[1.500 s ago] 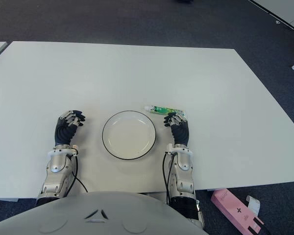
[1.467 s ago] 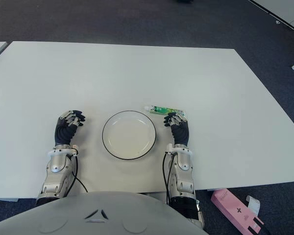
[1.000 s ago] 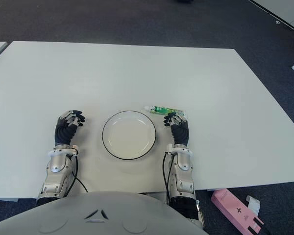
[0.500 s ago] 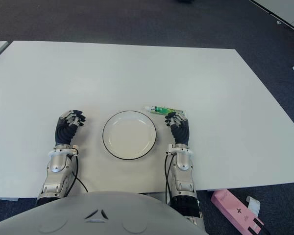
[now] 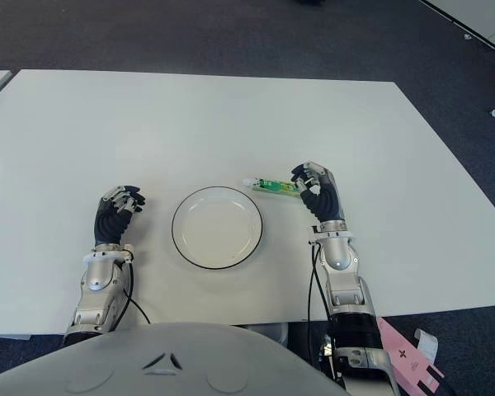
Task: Put the toothpaste on the table into the plate.
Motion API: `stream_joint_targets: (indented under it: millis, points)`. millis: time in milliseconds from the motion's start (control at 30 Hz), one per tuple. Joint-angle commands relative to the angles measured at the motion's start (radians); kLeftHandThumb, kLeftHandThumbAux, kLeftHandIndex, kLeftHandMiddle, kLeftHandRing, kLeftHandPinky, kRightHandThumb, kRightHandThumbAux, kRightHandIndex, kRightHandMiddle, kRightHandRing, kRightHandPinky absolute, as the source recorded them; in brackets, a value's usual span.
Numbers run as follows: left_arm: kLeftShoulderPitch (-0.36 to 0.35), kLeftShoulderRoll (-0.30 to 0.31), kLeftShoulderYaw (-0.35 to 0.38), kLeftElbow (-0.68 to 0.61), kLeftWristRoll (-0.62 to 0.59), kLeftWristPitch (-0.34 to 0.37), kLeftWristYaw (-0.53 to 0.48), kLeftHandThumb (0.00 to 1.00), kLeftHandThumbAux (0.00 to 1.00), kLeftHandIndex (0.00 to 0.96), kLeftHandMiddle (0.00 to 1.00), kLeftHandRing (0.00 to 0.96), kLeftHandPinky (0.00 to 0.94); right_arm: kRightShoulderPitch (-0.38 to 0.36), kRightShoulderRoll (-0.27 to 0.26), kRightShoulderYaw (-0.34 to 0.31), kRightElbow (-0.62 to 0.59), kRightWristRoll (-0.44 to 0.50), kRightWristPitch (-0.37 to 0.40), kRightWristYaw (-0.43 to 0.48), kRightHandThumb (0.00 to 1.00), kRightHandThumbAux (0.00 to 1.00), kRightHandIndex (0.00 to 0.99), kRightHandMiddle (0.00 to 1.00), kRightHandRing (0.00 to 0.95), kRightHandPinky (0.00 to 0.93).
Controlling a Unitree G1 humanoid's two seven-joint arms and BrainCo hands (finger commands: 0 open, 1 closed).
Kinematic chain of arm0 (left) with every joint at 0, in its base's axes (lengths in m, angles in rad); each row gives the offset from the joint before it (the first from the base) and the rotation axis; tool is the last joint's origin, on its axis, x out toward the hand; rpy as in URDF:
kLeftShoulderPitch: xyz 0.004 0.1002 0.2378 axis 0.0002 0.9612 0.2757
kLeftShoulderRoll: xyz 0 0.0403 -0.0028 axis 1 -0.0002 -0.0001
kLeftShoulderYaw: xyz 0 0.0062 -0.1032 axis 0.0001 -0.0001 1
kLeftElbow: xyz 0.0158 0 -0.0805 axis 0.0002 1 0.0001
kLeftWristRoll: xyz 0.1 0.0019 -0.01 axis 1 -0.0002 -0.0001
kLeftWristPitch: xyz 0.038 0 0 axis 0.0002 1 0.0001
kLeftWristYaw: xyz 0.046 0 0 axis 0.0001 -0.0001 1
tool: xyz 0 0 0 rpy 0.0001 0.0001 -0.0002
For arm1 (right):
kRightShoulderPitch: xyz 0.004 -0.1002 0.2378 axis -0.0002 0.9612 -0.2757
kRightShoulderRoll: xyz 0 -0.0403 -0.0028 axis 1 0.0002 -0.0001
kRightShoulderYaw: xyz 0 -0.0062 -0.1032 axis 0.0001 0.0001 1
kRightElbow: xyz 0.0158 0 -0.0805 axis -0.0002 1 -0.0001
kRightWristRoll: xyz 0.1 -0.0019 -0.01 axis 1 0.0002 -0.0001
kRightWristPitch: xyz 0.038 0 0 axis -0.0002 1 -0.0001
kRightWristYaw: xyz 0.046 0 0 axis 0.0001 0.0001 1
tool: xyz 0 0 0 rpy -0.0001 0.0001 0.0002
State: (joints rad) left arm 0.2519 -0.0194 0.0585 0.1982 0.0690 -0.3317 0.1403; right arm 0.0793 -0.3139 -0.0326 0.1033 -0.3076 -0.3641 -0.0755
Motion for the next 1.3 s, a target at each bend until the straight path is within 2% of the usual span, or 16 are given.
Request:
stream_joint_targets:
  millis: [33, 233, 500, 533, 633, 767, 867, 1033, 1300]
  points:
    - [0.002, -0.01, -0.005, 0.033, 0.008, 0.024, 0.01, 0.704, 0.719, 0.43, 0.53, 0.524, 0.512, -0.087, -0.058, 0.04, 0.048, -0.073, 0.002, 0.03, 0.701, 0.728, 0.424, 0.557, 0.58, 0.618]
    - [-0.001, -0.012, -0.003, 0.04, 0.007, 0.018, 0.011, 0.705, 0.719, 0.43, 0.526, 0.523, 0.513, -0.133, -0.109, 0.066, 0.072, -0.102, 0.001, 0.071, 0.701, 0.728, 0.418, 0.48, 0.507, 0.514]
    - [-0.004, -0.013, -0.001, 0.049, 0.012, 0.006, 0.019, 0.707, 0.718, 0.43, 0.521, 0.521, 0.523, -0.22, -0.18, 0.117, 0.14, -0.178, -0.024, 0.085, 0.703, 0.721, 0.407, 0.309, 0.338, 0.357]
    - [-0.005, -0.013, -0.001, 0.05, 0.013, 0.005, 0.02, 0.707, 0.718, 0.43, 0.522, 0.523, 0.524, -0.239, -0.191, 0.127, 0.156, -0.192, -0.03, 0.085, 0.684, 0.677, 0.321, 0.26, 0.286, 0.307]
    - [-0.005, -0.014, -0.001, 0.05, 0.013, 0.004, 0.02, 0.707, 0.717, 0.43, 0.522, 0.525, 0.526, -0.281, -0.214, 0.151, 0.199, -0.224, -0.054, 0.079, 0.657, 0.605, 0.201, 0.185, 0.204, 0.232]
    - [-0.003, -0.017, 0.001, 0.044, 0.013, 0.007, 0.023, 0.706, 0.717, 0.43, 0.527, 0.529, 0.528, -0.332, -0.245, 0.184, 0.254, -0.26, -0.103, 0.069, 0.636, 0.527, 0.113, 0.113, 0.126, 0.171]
    - [-0.001, -0.017, 0.003, 0.043, 0.01, 0.006, 0.021, 0.706, 0.717, 0.43, 0.531, 0.53, 0.527, -0.372, -0.263, 0.207, 0.298, -0.281, -0.141, 0.062, 0.627, 0.496, 0.084, 0.087, 0.095, 0.138]
    - [0.001, -0.018, 0.004, 0.04, 0.008, 0.005, 0.02, 0.706, 0.718, 0.43, 0.53, 0.528, 0.52, -0.456, -0.289, 0.259, 0.397, -0.326, -0.206, 0.051, 0.611, 0.433, 0.035, 0.04, 0.027, 0.03]
    - [0.003, -0.02, 0.007, 0.039, 0.011, 0.002, 0.024, 0.707, 0.717, 0.43, 0.522, 0.52, 0.513, -0.55, -0.306, 0.322, 0.523, -0.361, -0.268, 0.056, 0.599, 0.37, 0.004, 0.006, 0.001, 0.001]
